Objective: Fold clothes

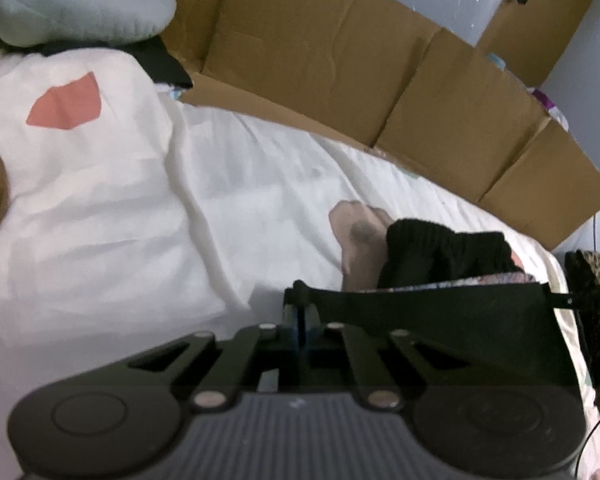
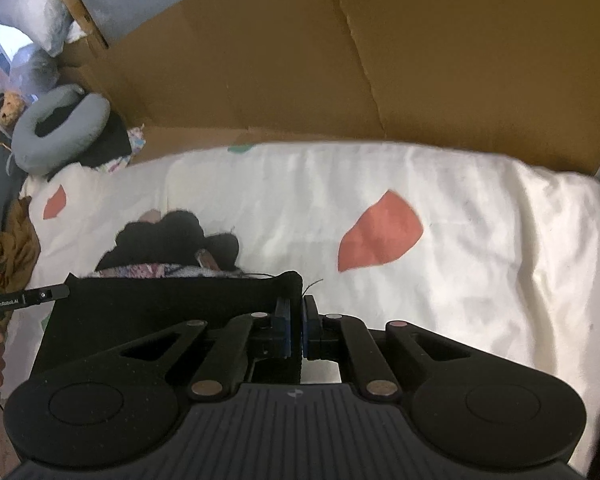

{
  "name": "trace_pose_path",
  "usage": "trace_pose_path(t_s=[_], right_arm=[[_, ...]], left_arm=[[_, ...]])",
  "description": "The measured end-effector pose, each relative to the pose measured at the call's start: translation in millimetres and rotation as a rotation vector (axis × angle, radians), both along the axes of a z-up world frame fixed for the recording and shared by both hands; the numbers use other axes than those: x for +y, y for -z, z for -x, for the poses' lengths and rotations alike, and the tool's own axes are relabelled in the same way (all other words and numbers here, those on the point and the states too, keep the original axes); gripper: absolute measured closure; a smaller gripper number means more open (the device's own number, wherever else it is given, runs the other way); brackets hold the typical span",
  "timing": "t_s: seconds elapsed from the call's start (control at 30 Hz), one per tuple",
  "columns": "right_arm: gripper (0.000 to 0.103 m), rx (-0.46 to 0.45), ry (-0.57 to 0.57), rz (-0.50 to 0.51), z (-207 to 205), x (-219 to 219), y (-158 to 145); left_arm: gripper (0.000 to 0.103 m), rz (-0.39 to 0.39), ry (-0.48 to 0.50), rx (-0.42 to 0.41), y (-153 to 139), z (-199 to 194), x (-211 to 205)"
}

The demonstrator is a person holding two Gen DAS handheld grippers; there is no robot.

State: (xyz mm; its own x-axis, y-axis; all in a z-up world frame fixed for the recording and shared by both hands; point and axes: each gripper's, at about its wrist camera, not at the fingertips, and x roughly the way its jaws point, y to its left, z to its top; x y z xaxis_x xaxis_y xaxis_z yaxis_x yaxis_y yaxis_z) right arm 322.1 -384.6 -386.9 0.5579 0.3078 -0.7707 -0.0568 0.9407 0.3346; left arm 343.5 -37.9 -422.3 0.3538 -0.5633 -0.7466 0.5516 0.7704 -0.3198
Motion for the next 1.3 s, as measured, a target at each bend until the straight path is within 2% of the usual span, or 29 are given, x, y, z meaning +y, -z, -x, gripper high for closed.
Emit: trace_pose_path(t_s=[0.07, 0.13, 0.23, 0.37, 0.5, 0.7, 0.8, 0.87, 1.0, 1.07, 1.17, 1.2, 1.3], right_arm=[[0.095, 0.017, 0.0, 0.001, -1.9, 1.5, 4.4], [0.081, 0.021, -0.004, 0.011, -1.9, 3.1, 6.6], [0.067, 0.022, -0.008, 0.028, -1.7, 5.8, 10.2], [0.067, 0.047, -0.029, 0.046, -5.2, 14.4, 19.6], [0.067, 0.036, -0.072, 0.127, -5.6, 29.2, 23.5], [0.068, 0.013, -0.12, 0.186, -4.5, 41.1, 27.0], [0.075, 0.002, -0.145, 0.215, -3.9, 47.0, 28.7], [0.084, -0.005, -0.164, 0.226, -3.1, 49.8, 28.7], [0.095, -0.011, -0.173, 0.219, -2.8, 48.0, 25.3], [0.096, -0.02, -0.149, 0.223, -1.3, 45.8, 21.1], [0.096, -0.039, -0.116, 0.227, 1.3, 41.1, 13.7], [0.096, -0.047, -0.106, 0.228, 2.3, 38.6, 10.6], [0.096, -0.066, -0.078, 0.221, 3.6, 29.7, 2.1]], left_arm=[[0.084, -0.017, 0.006, -0.006, 1.2, 0.8, -1.2], [0.077, -0.037, 0.02, -0.026, 2.4, 1.9, -3.4], [0.073, -0.051, 0.028, -0.021, 6.9, 0.2, -7.0], [0.072, -0.065, 0.037, -0.019, 11.8, -1.4, -11.7], [0.07, -0.086, 0.065, -0.035, 13.7, 0.4, -17.9], [0.064, -0.1, 0.092, -0.046, 15.9, 2.3, -22.9], [0.064, -0.109, 0.103, -0.058, 16.8, 4.1, -26.8], [0.064, -0.112, 0.107, -0.062, 17.6, 4.5, -29.4], [0.069, -0.114, 0.113, -0.07, 19.3, 5.7, -33.7], [0.07, -0.106, 0.111, -0.069, 20.1, 5.9, -32.5], [0.08, -0.091, 0.11, -0.067, 20.1, 6.4, -30.5], [0.087, -0.086, 0.111, -0.065, 19.8, 6.8, -30.3], [0.095, -0.082, 0.096, -0.077, 15.0, 9.2, -28.9]])
